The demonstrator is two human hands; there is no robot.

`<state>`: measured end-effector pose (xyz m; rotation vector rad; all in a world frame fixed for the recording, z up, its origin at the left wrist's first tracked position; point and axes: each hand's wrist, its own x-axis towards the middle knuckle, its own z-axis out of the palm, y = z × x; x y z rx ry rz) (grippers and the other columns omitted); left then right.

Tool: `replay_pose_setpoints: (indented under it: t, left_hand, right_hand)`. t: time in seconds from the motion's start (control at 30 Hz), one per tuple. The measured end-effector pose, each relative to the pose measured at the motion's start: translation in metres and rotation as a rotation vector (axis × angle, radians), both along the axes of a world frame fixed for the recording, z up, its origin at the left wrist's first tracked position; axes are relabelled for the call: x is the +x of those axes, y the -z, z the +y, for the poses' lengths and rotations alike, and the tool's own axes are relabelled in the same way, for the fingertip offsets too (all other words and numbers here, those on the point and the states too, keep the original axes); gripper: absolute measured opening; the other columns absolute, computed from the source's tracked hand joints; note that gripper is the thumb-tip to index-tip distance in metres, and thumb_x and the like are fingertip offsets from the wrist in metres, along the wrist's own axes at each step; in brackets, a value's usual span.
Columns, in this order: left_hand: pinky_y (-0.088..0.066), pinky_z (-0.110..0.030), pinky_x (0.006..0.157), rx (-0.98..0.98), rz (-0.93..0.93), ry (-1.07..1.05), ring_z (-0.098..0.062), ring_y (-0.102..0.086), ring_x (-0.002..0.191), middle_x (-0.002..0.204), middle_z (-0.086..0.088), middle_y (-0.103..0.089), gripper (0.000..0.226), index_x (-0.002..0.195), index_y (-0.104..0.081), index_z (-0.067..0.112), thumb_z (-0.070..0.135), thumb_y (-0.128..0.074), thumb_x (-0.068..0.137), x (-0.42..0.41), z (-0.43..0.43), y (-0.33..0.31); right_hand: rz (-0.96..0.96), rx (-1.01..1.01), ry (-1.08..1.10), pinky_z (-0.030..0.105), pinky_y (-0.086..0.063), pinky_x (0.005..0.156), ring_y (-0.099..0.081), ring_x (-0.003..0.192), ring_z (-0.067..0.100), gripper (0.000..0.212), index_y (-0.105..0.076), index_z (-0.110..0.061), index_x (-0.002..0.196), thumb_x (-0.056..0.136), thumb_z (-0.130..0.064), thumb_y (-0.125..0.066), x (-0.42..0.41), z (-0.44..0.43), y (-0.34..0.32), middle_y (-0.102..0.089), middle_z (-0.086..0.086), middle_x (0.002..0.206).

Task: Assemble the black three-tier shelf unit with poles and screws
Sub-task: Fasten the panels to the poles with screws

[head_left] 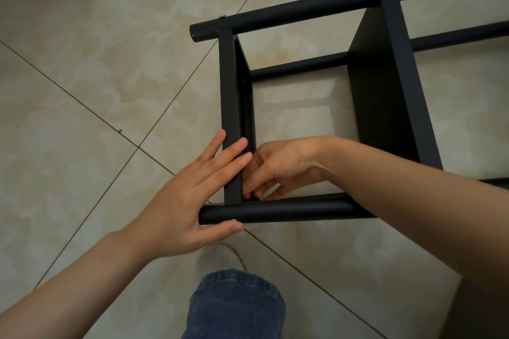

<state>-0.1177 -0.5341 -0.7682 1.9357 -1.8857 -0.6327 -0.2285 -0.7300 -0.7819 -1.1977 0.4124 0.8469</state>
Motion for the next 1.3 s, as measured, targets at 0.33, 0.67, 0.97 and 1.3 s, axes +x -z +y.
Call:
replay_pose_setpoints:
  t: [0.33, 0.67, 0.97, 1.3]
  left_hand:
    - [-0.019, -0.024, 0.123, -0.013, -0.013, -0.006, -0.026, -0.008, 0.157, 0.169, 0.005, -0.018, 0.083, 0.159, -0.027, 0.018, 0.053, -0.062, 0.092, -0.003, -0.001, -0.002]
    - [-0.019, -0.028, 0.124, -0.015, 0.011, -0.018, -0.027, -0.009, 0.157, 0.169, 0.005, -0.02, 0.083, 0.158, -0.029, 0.017, 0.051, -0.064, 0.092, -0.004, -0.001, -0.003]
    - [-0.021, -0.029, 0.124, -0.011, 0.01, -0.022, -0.028, -0.009, 0.157, 0.169, 0.006, -0.019, 0.084, 0.16, -0.025, 0.023, 0.054, -0.063, 0.091, -0.004, -0.001, 0.0]
    - [-0.02, -0.028, 0.124, -0.021, 0.008, -0.019, -0.029, -0.01, 0.157, 0.169, 0.003, -0.02, 0.084, 0.16, -0.026, 0.02, 0.053, -0.063, 0.092, -0.004, 0.0, 0.0]
  right_hand:
    - [0.044, -0.04, 0.024, 0.029, -0.049, 0.079, -0.056, 0.071, 0.011, 0.028, -0.074, -0.019, 0.063, 0.089, -0.012, -0.065, -0.004, 0.005, -0.005, -0.067, 0.001, 0.077]
    - [0.188, -0.03, 0.109, 0.025, -0.046, 0.067, -0.055, 0.068, 0.015, 0.014, -0.068, -0.014, 0.07, 0.085, -0.012, -0.068, -0.007, 0.014, -0.008, -0.064, 0.0, 0.072]
    - [0.168, 0.012, 0.099, 0.023, -0.045, 0.066, -0.055, 0.064, 0.011, 0.021, -0.069, -0.015, 0.065, 0.086, -0.009, -0.067, -0.007, 0.011, -0.007, -0.064, 0.001, 0.072]
    - [0.175, -0.014, 0.059, 0.023, -0.043, 0.069, -0.053, 0.069, 0.011, 0.022, -0.069, -0.021, 0.063, 0.085, -0.016, -0.069, -0.004, 0.01, -0.006, -0.065, -0.002, 0.076]
